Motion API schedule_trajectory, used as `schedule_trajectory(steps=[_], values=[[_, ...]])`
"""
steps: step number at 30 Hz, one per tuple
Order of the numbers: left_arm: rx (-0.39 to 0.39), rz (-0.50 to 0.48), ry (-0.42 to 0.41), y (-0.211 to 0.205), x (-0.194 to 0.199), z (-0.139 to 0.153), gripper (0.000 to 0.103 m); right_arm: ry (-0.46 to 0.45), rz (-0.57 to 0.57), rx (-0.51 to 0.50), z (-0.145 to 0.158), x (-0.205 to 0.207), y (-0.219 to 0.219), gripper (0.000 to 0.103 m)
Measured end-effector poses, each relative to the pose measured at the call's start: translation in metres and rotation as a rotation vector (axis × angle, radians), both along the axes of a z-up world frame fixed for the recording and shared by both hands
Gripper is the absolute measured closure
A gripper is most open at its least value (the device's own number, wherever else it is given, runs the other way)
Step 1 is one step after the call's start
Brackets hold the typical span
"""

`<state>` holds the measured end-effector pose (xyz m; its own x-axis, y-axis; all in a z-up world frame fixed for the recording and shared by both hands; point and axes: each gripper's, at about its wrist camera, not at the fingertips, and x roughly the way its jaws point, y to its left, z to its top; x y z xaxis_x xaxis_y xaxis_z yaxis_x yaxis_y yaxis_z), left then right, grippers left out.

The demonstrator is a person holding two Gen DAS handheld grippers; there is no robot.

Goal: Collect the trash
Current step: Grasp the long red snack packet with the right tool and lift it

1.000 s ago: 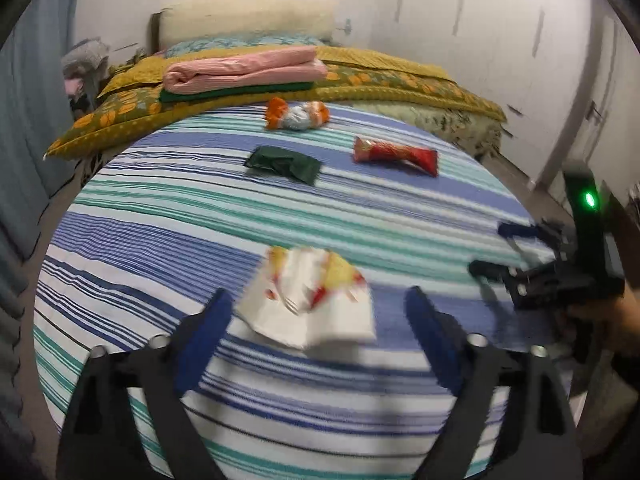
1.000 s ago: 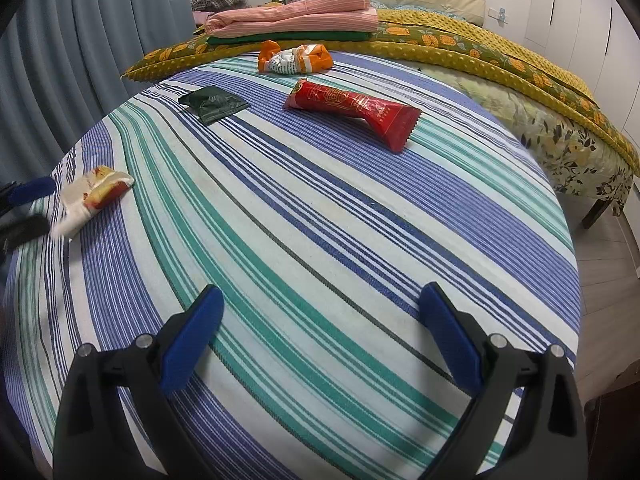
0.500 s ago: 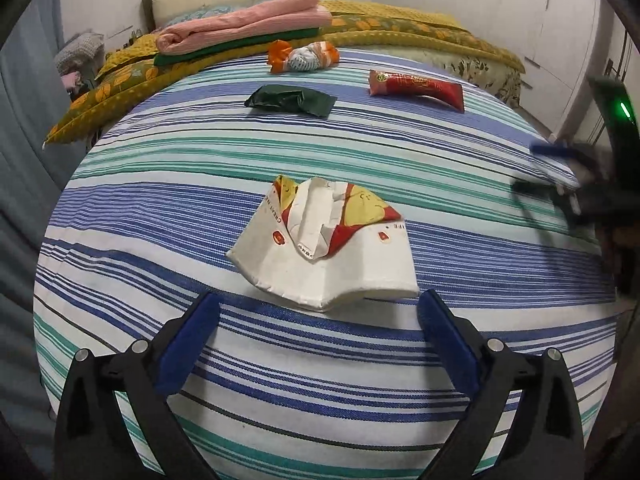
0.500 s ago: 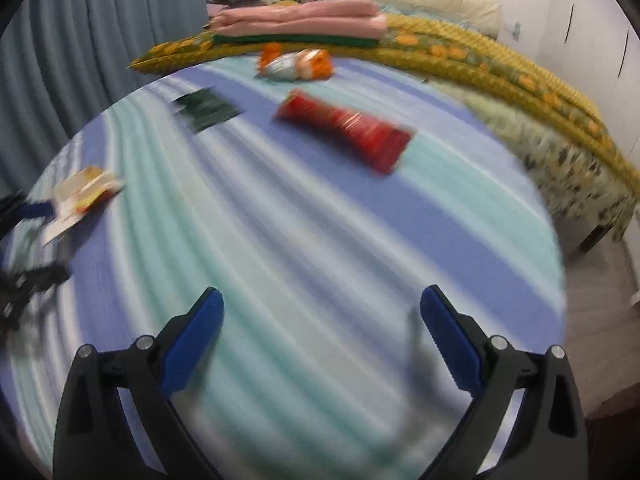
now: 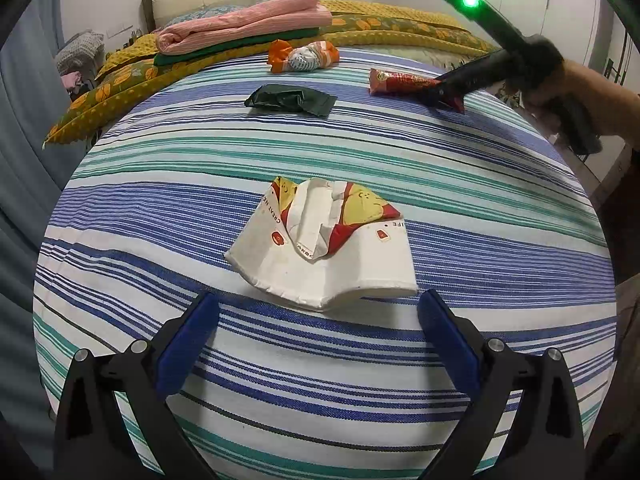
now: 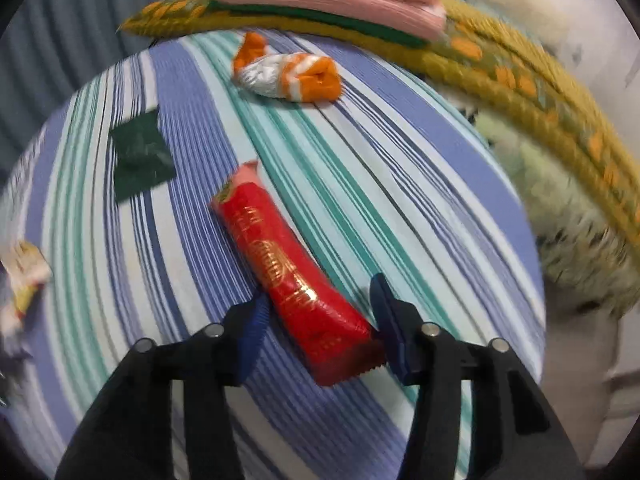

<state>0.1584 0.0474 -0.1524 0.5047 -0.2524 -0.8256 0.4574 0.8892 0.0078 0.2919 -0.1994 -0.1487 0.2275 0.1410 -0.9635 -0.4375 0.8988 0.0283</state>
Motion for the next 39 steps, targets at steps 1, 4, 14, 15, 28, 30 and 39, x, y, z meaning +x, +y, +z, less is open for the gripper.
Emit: schedule_trajectory(steps=[1, 4, 14, 15, 28, 30, 39], values=[[0.0, 0.0, 0.0, 0.0, 0.0, 0.0, 0.005, 0.025, -0.025, 0.046, 0.005, -0.004, -0.005, 0.079], [0.0, 0.0, 0.0, 0.0, 0.0, 0.0, 0.005, 0.06, -0.081, 0.092, 0.014, -0.021, -0.013, 0.082], [-0.001, 0.001, 0.0, 0.0, 0.0, 0.0, 0.005, 0.059, -0.22, 0.283, 0.045, -0.145, 0.012, 0.065], [0.0, 0.001, 0.0, 0.0, 0.0, 0.0, 0.005, 0.017, -0.215, 0.252, 0.043, -0.153, 0.017, 0.04], [0.001, 0.018, -0.002, 0.001, -0.001, 0.0, 0.004, -0.157, -0.143, 0.153, 0.015, -0.176, 0.029, 0.027], [0.001, 0.018, -0.002, 0.001, -0.001, 0.0, 0.004, -0.162, -0.143, 0.148, 0.015, -0.178, 0.03, 0.027], [0.001, 0.018, -0.002, 0.001, -0.001, 0.0, 0.004, -0.164, -0.143, 0.147, 0.016, -0.181, 0.029, 0.027]])
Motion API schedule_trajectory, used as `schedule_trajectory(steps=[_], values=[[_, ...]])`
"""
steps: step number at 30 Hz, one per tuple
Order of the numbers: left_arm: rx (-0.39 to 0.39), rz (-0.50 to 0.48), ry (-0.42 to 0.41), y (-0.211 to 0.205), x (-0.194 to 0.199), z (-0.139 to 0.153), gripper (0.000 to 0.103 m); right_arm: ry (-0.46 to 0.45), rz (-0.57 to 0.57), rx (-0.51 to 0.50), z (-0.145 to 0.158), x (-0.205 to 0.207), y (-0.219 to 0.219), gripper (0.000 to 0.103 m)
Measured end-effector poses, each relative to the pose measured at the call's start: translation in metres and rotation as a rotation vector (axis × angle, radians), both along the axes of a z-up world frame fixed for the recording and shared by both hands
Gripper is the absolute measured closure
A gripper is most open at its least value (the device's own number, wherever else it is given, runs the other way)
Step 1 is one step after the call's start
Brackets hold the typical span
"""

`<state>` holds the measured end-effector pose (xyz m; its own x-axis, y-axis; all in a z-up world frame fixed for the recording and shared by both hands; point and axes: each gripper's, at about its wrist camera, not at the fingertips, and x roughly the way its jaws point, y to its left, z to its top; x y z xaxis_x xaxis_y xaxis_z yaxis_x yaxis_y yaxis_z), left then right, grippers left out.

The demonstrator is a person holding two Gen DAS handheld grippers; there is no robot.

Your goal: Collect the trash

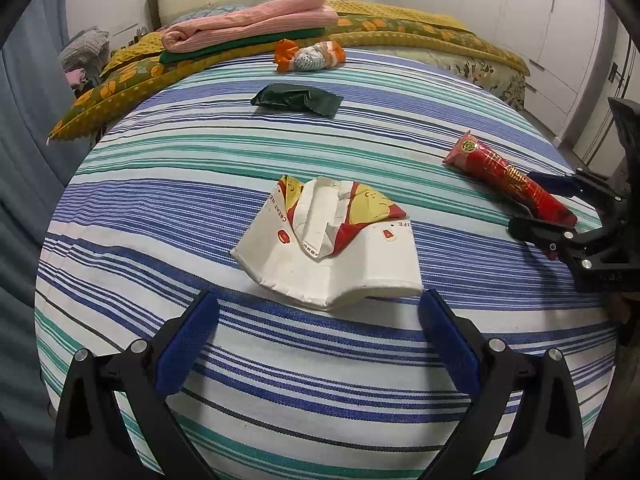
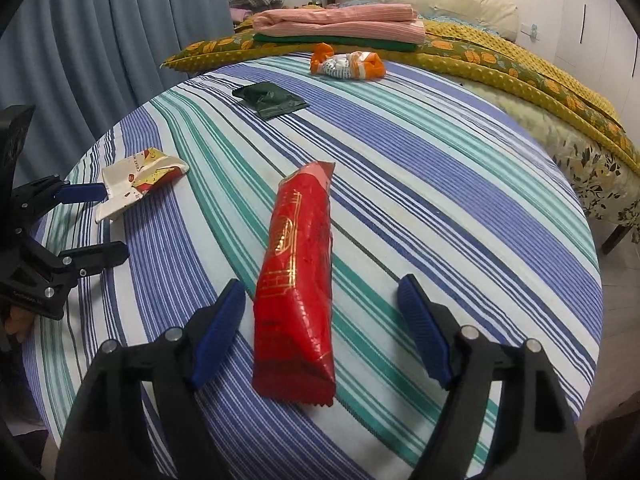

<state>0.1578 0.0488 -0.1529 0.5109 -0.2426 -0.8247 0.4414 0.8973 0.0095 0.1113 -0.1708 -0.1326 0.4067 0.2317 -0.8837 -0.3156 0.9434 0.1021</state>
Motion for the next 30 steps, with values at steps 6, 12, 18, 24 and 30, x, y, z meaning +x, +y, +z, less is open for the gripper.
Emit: schedule_trajectory(steps=[6, 12, 18, 24, 30], values=[[0.0, 0.002, -0.002, 0.0, 0.0, 0.0, 0.004, 0.0, -0.001, 0.001, 0.0, 0.0, 0.0, 0.027], [-0.018, 0.024, -0.004, 0.011, -0.007, 0.002, 0.004, 0.001, -0.003, 0.011, 0.0, 0.0, 0.0, 0.026], [-0.058, 0.037, -0.027, 0.036, -0.025, 0.013, 0.004, -0.004, -0.002, 0.01, 0.0, -0.002, -0.001, 0.026], [-0.154, 0.096, -0.063, 0.06, -0.007, 0.033, 0.004, -0.004, -0.002, 0.01, 0.0, -0.002, -0.001, 0.026], [-0.13, 0.04, -0.027, 0.038, 0.023, 0.024, 0.021, -0.004, -0.002, 0.011, 0.0, -0.002, -0.001, 0.026]])
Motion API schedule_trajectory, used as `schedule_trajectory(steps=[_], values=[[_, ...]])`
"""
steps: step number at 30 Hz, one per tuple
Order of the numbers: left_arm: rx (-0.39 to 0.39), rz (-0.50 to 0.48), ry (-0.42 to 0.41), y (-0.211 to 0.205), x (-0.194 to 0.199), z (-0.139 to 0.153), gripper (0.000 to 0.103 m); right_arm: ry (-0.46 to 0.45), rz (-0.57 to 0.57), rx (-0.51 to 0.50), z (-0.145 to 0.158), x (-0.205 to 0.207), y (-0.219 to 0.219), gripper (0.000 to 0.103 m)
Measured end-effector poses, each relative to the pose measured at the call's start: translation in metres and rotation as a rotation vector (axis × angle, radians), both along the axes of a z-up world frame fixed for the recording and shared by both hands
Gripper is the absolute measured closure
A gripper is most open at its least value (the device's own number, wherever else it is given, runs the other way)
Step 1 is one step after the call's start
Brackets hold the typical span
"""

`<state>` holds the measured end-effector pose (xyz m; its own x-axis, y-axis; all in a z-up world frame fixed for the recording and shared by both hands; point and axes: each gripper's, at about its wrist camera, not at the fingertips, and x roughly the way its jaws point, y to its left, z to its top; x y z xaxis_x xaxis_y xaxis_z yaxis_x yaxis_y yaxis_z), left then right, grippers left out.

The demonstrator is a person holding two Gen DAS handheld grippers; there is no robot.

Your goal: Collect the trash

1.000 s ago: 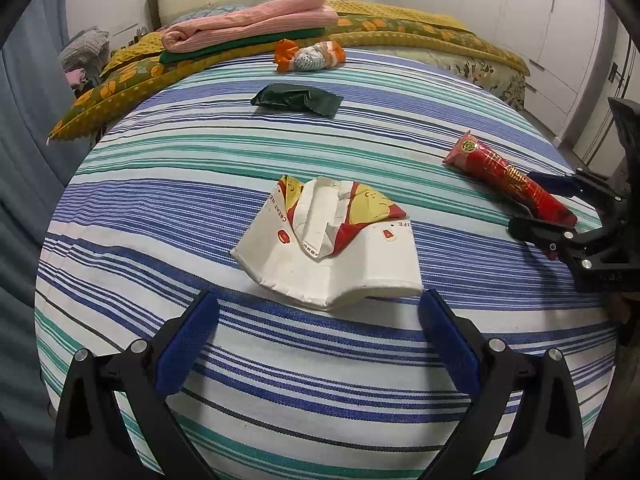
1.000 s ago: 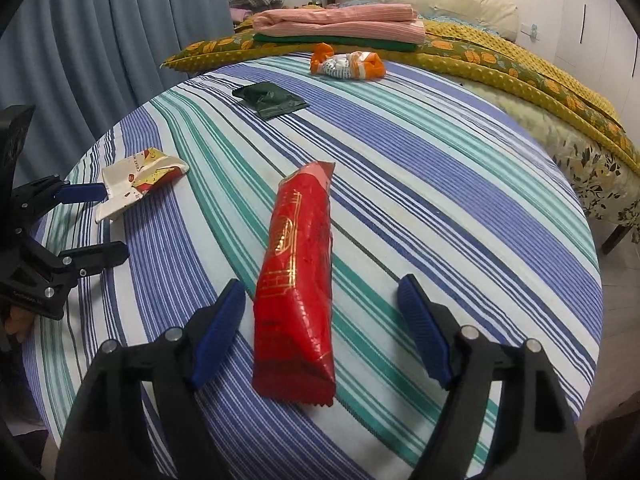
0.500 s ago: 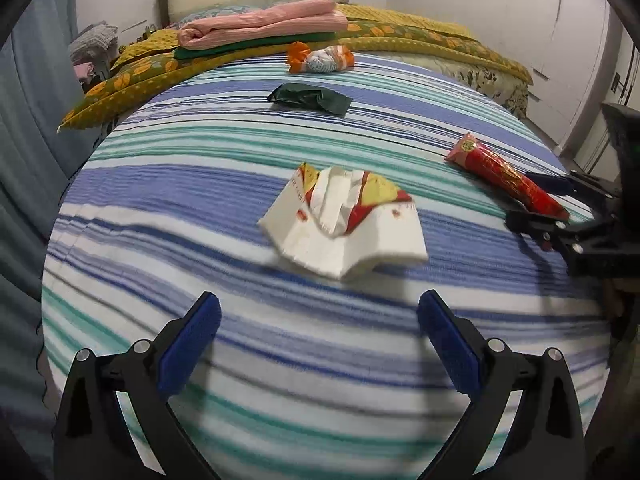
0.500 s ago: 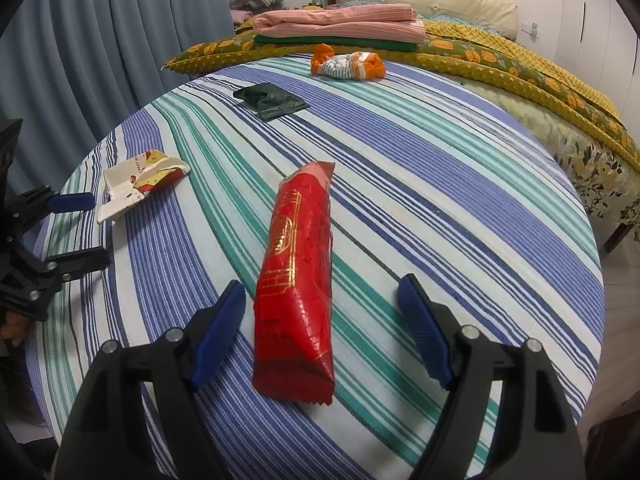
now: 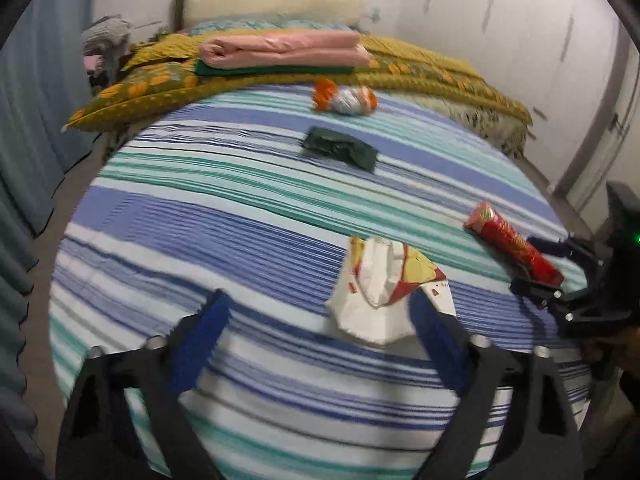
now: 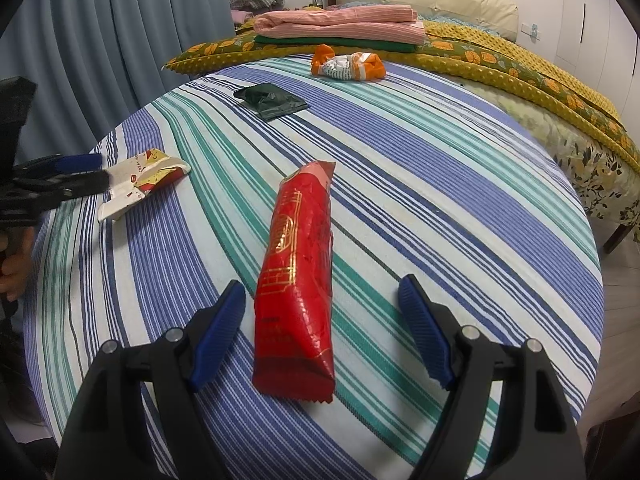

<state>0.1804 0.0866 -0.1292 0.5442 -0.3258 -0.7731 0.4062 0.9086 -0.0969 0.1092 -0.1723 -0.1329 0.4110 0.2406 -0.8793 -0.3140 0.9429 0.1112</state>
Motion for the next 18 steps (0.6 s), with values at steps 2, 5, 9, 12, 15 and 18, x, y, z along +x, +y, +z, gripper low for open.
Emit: schedule_trajectory(steps=[2, 5, 9, 12, 15, 18], values=[[0.012, -0.014, 0.011, -0.004, 0.002, -0.004, 0.031, 0.001, -0.003, 0.012, 0.0, 0.0, -0.001, 0.026], [-0.002, -0.021, 0.035, -0.006, 0.006, -0.009, 0.047, 0.038, -0.014, 0.08, 0.004, 0.004, -0.009, 0.026], [-0.02, -0.041, 0.044, -0.01, 0.007, -0.009, 0.065, 0.142, -0.019, 0.169, 0.018, 0.024, -0.015, 0.027], [-0.018, -0.043, 0.035, -0.013, 0.007, -0.008, 0.082, 0.219, 0.02, 0.121, 0.021, 0.041, -0.003, 0.032], [-0.044, -0.03, 0.041, -0.013, 0.006, -0.005, 0.097, 0.275, 0.054, 0.043, 0.015, 0.051, 0.01, 0.054], [-0.048, -0.022, 0.029, -0.014, 0.001, 0.0, 0.1, 0.298, 0.064, 0.017, 0.01, 0.054, 0.014, 0.081]])
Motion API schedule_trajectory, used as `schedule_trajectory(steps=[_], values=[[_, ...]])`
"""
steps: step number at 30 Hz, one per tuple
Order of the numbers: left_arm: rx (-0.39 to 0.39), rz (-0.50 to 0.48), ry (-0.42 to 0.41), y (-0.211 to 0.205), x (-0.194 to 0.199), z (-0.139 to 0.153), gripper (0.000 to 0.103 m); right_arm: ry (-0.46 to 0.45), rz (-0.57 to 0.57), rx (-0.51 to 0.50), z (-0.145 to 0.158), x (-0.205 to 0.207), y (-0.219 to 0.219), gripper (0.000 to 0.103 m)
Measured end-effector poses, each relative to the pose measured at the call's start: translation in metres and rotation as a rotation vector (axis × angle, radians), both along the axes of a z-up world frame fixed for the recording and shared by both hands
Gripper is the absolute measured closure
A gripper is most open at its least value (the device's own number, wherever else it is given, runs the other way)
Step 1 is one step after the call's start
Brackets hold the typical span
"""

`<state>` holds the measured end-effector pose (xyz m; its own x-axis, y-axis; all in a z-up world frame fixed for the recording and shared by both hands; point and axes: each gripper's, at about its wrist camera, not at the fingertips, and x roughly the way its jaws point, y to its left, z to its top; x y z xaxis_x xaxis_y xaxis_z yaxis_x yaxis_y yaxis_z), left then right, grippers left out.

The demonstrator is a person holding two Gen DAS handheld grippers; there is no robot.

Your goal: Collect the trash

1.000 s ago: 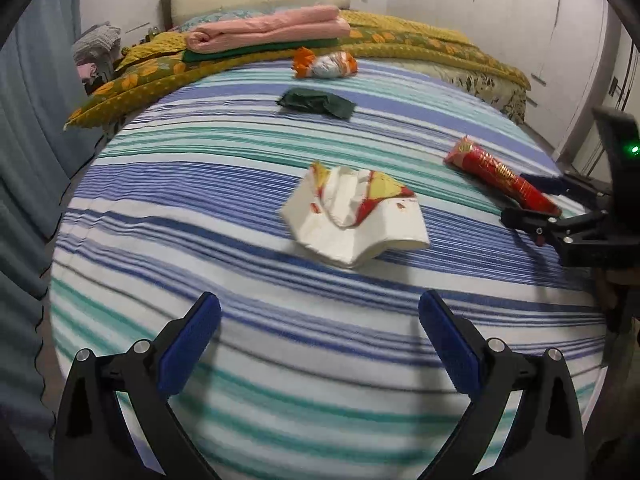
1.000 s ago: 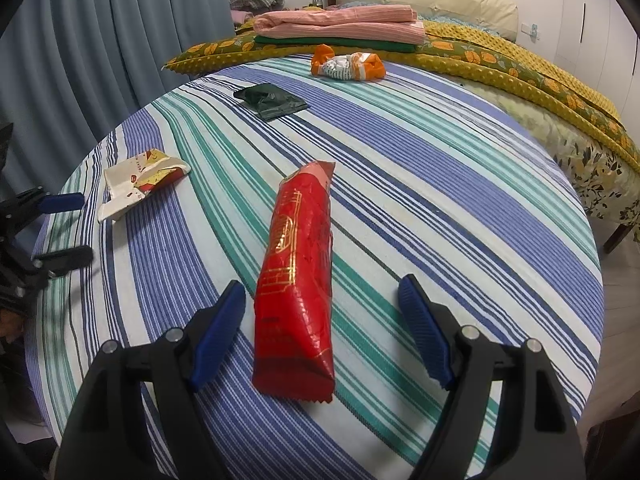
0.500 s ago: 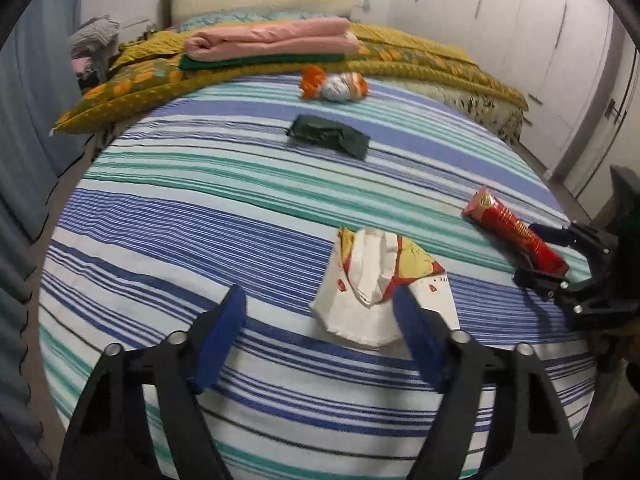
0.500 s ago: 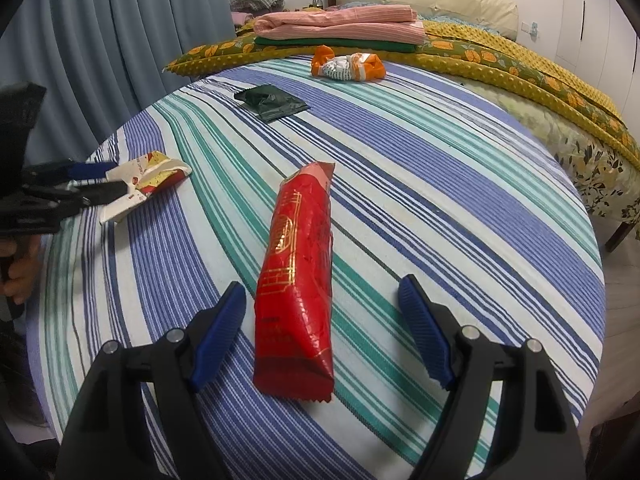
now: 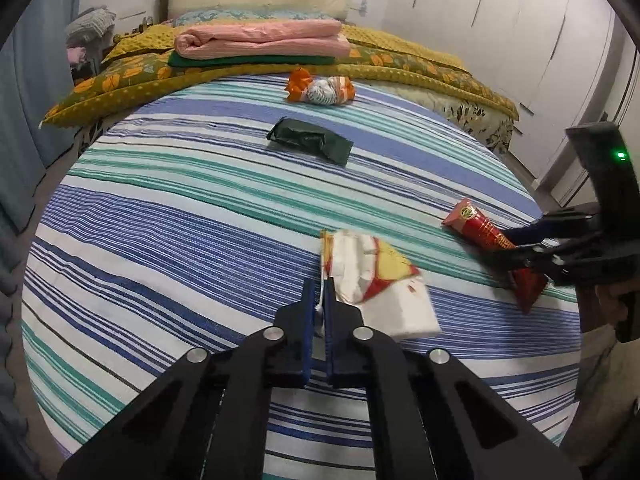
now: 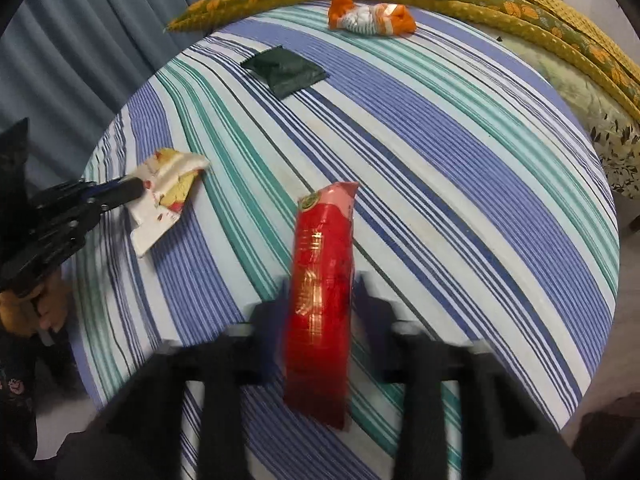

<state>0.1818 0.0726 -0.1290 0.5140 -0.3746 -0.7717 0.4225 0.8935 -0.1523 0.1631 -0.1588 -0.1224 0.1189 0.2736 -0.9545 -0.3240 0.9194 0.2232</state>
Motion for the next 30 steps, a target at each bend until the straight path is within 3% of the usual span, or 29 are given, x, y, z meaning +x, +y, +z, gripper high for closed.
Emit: schedule_trajectory(steps=[1, 5, 9, 14, 21, 25, 30], values=[[0.007, -0.001, -0.005, -0.002, -0.002, 0.002, 0.1, -0.014, -0.004, 0.01, 0.004, -0.002, -0.002, 0.086], [0.023, 0.009, -0.033, -0.008, -0.009, 0.01, 0.101, -0.068, -0.043, 0.055, 0.022, -0.011, -0.017, 0.087], [-0.008, 0.023, -0.056, -0.017, -0.015, 0.024, 0.101, -0.104, -0.077, 0.085, 0.036, -0.02, -0.041, 0.087], [-0.012, -0.026, -0.083, -0.057, -0.024, 0.042, 0.101, -0.13, -0.148, 0.096, 0.048, -0.036, -0.093, 0.087], [-0.06, -0.199, -0.082, -0.166, -0.043, 0.062, 0.101, -0.149, -0.322, -0.006, 0.052, -0.068, -0.211, 0.087], [-0.081, -0.315, -0.069, -0.242, -0.059, 0.065, 0.101, -0.123, -0.431, -0.109, 0.037, -0.091, -0.284, 0.087], [-0.071, -0.432, -0.053, -0.331, -0.083, 0.052, 0.101, -0.072, -0.529, -0.144, 0.009, -0.113, -0.342, 0.087]])
